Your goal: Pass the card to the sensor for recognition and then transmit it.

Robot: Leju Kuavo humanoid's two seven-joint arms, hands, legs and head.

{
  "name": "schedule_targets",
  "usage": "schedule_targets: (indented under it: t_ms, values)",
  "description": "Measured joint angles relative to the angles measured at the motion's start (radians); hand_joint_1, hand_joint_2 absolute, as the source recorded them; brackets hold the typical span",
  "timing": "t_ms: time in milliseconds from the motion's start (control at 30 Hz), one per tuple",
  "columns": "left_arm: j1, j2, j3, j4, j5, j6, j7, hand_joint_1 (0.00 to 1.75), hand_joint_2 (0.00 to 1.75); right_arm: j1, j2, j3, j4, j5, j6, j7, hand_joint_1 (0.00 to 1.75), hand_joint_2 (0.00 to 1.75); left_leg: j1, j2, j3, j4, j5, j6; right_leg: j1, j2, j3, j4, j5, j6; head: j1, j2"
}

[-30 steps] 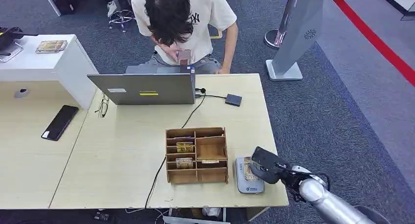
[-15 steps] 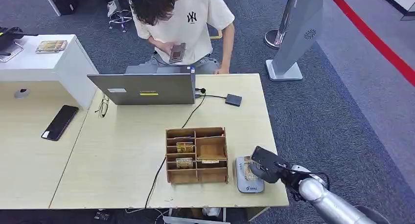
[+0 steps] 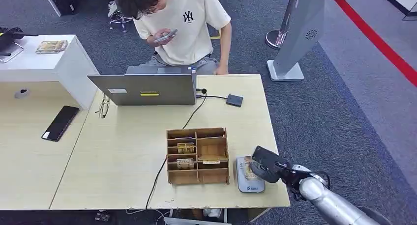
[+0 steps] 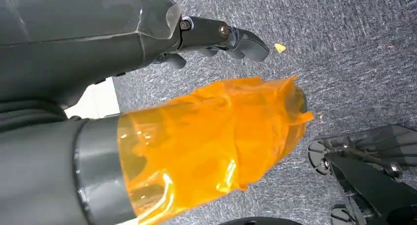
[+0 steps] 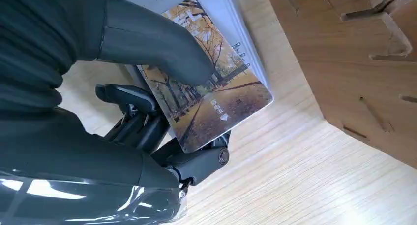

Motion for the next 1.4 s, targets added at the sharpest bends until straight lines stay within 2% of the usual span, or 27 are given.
schedule_targets:
  t_ms: [1400]
  values:
    - [-0.002, 0.000, 0.000, 0.000, 0.001, -0.002, 0.000, 0.00, 0.00, -0.011, 0.001, 0.007, 0.016, -0.012, 0.000, -0.006, 1.75, 1.75, 0.000, 0.000, 0.001, 0.000, 0.000, 0.000, 0.000, 0.000, 0.001, 0.000, 0.000, 0.000, 0.000, 0.000]
